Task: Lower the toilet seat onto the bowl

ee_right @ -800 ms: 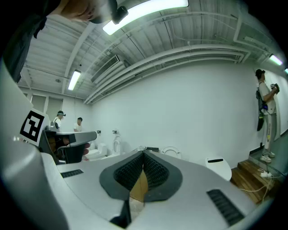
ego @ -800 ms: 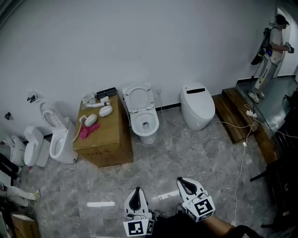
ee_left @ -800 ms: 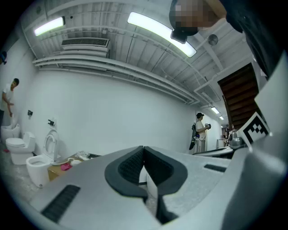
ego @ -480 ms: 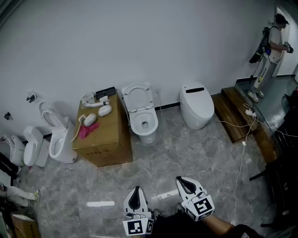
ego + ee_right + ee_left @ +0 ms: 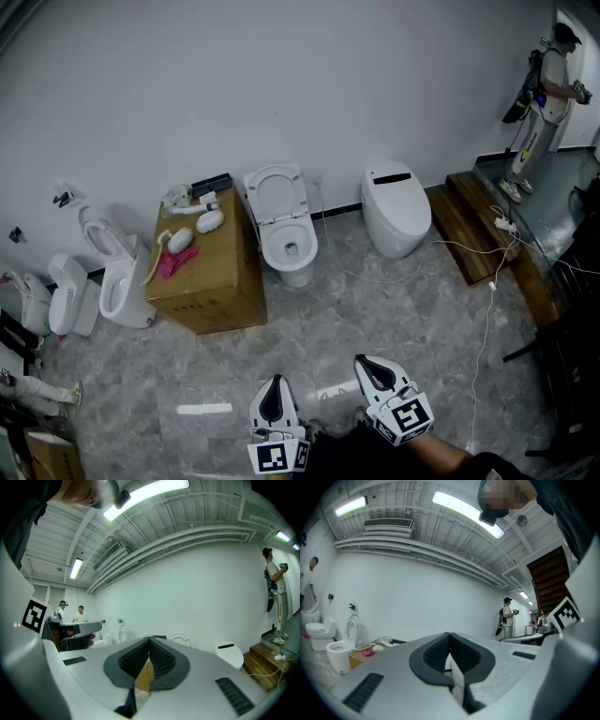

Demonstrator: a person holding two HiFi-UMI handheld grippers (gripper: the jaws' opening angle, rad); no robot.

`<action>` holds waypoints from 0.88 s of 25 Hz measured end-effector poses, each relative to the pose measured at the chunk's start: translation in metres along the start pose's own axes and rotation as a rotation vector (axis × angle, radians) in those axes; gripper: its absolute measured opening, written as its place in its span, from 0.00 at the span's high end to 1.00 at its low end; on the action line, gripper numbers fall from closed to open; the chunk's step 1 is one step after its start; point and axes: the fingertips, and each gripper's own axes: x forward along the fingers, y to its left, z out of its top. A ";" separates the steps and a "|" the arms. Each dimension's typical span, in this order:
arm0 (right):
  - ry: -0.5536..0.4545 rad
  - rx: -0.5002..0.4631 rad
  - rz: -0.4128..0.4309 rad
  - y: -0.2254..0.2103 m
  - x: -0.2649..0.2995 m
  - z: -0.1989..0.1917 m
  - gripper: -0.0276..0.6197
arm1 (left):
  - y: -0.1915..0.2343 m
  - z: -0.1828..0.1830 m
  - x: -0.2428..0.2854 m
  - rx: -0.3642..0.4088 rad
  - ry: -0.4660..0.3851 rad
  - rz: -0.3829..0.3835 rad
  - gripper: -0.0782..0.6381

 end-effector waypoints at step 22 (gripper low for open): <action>0.011 0.009 0.083 -0.074 0.015 -0.008 0.92 | -0.051 -0.010 0.057 0.047 -0.016 0.037 0.88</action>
